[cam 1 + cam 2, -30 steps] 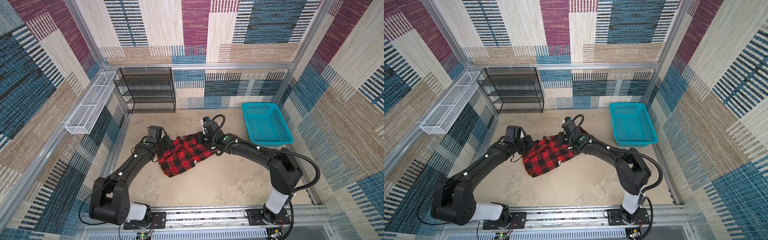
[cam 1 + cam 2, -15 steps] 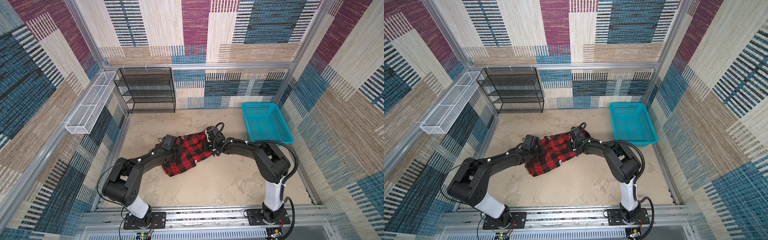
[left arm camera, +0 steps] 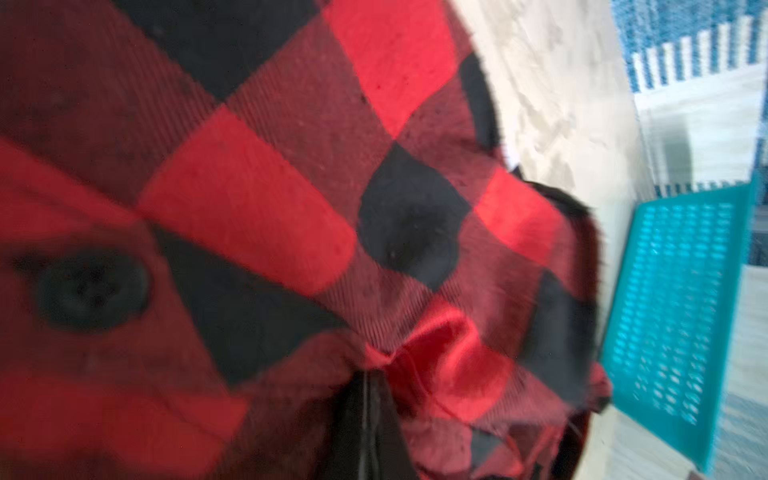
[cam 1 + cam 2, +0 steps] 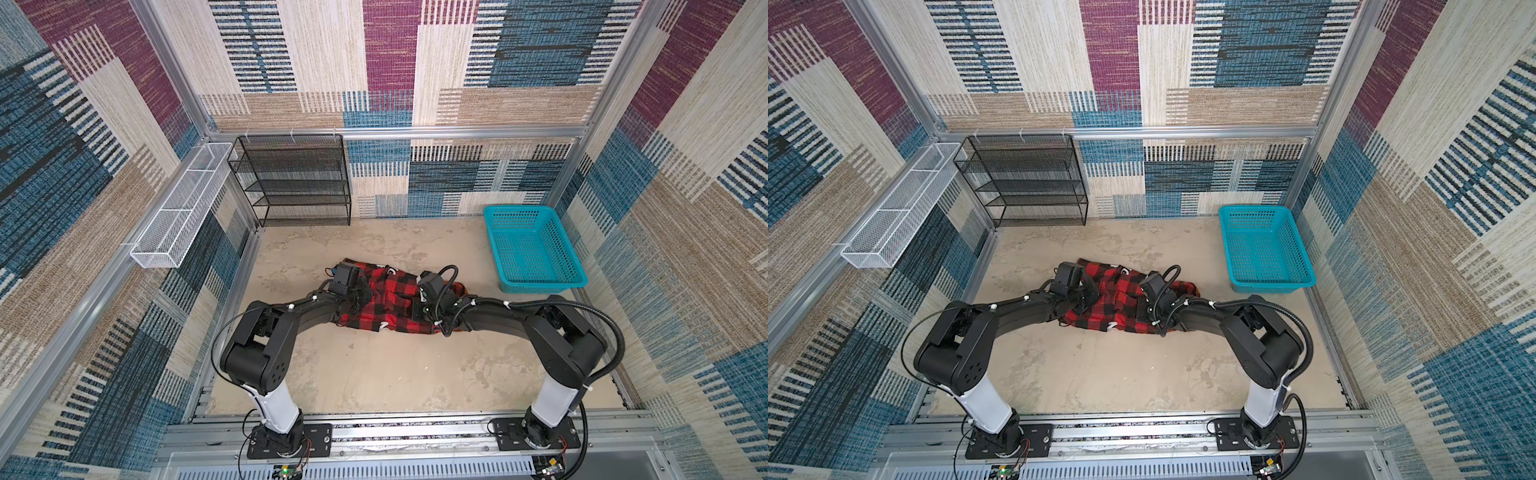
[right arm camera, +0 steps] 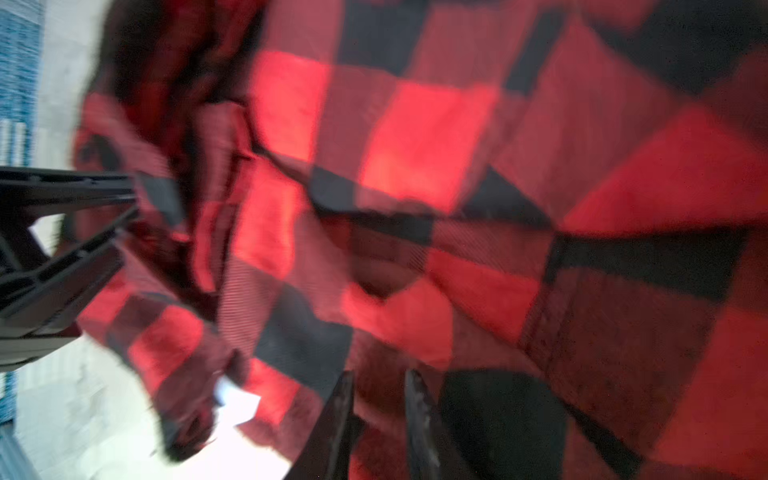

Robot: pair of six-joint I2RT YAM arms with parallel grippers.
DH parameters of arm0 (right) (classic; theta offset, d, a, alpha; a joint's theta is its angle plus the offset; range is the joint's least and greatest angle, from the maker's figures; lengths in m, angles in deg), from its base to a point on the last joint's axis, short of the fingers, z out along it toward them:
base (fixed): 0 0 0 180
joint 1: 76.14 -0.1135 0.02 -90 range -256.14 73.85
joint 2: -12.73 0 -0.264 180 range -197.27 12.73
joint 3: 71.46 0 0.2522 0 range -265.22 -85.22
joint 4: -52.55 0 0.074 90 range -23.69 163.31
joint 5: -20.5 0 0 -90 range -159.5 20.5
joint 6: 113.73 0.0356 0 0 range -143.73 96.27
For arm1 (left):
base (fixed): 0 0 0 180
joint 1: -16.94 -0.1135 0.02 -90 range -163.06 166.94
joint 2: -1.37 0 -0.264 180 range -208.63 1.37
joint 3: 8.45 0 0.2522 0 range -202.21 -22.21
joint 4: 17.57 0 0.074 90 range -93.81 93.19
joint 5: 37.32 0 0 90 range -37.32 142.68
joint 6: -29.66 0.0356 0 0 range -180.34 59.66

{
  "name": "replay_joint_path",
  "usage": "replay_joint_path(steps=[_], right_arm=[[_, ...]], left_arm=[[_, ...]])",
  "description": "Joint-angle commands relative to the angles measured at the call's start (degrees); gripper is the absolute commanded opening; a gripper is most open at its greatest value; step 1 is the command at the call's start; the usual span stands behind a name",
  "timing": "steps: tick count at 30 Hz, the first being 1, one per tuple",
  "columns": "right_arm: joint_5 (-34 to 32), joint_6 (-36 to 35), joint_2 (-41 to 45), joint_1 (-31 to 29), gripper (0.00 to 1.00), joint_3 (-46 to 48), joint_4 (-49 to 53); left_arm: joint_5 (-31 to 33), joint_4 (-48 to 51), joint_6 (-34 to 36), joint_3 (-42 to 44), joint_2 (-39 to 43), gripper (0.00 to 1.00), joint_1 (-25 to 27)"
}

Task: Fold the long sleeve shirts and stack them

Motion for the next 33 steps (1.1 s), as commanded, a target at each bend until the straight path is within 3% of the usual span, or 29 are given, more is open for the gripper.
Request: replay_joint_path(steps=[1,5,8,14,17,24,33], right_arm=[[-4.0,-0.3,3.9,0.1,0.29,-2.4,5.7],[-3.3,-3.5,6.1,-0.2,0.31,-8.2,12.1],[-0.4,-4.8,4.6,-1.3,0.31,-12.9,12.6],[2.5,-6.5,-6.8,-6.0,0.31,-26.3,11.9],[4.0,-6.8,-12.7,-6.8,0.30,-31.1,11.5],[2.9,-8.2,-21.7,-6.2,0.27,-36.2,14.4],[5.7,-10.0,-24.3,-2.7,0.24,-28.5,12.7]], left_arm=[[-1.9,7.7,4.7,0.0,6.2,0.09,0.0],[-0.3,19.8,9.4,-1.3,15.5,0.27,-0.7],[-2.6,26.4,12.8,-2.7,18.8,0.36,-4.3],[-14.7,27.2,17.0,-4.3,16.2,0.52,-17.6],[-19.3,27.8,20.0,-7.1,12.2,0.69,-22.0],[-27.1,25.2,24.3,-12.8,1.1,0.76,-26.6],[-31.3,24.7,32.4,-18.7,-10.5,0.77,-26.6]])
